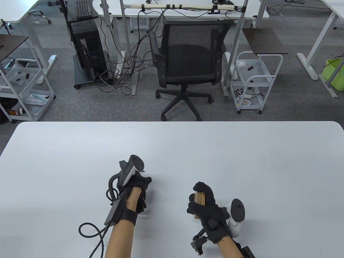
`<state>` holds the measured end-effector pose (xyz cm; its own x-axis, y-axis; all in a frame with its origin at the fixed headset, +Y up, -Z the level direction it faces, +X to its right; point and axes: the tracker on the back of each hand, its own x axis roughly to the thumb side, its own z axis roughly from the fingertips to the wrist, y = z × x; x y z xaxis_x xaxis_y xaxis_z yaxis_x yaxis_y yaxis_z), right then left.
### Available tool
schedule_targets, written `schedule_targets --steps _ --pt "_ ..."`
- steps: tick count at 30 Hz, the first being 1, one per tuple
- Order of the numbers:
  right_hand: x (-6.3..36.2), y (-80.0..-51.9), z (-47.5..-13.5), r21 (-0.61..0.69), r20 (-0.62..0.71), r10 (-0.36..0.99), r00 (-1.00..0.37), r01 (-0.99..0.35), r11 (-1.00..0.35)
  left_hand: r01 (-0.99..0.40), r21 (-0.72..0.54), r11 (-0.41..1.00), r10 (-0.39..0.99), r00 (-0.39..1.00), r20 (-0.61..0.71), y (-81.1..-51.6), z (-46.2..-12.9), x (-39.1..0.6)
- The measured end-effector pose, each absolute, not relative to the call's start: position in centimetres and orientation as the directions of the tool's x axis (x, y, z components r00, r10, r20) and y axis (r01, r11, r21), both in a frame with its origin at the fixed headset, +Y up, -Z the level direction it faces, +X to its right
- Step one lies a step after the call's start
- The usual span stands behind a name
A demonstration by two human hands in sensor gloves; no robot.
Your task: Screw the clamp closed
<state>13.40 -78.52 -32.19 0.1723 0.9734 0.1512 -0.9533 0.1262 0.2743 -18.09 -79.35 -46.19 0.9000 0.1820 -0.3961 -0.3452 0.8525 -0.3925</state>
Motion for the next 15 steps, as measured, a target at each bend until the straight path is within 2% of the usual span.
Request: schedule_targets --steps 2,6,8,12,15 --pt "13.4 -78.5 -32.2 0.278 0.15 0.974 0.17 -0.952 0.124 -0.297 -0.364 0.883 0.136 0.904 -0.406 -79.5 -46.6 -17.9" --pt "13.3 -78.6 -32.2 0.277 0.142 0.974 0.176 -0.952 0.132 -0.153 -0.415 0.897 -0.02 0.923 -0.385 -80.4 -47.4 -17.0" --pt "13.3 -78.7 -32.3 0.278 0.118 0.971 0.208 -0.946 0.169 -0.227 -0.416 0.881 0.039 0.91 -0.413 -80.4 -47.6 -16.9" --pt "13.3 -79.0 -32.3 0.263 0.113 0.973 0.202 -0.95 0.167 -0.255 -0.415 0.874 0.052 0.896 -0.441 -80.4 -48.0 -16.8" --pt "13.1 -79.0 -32.1 0.273 0.109 0.974 0.199 -0.948 0.164 -0.272 -0.356 0.894 0.088 0.885 -0.457 -80.4 -48.1 -16.7"
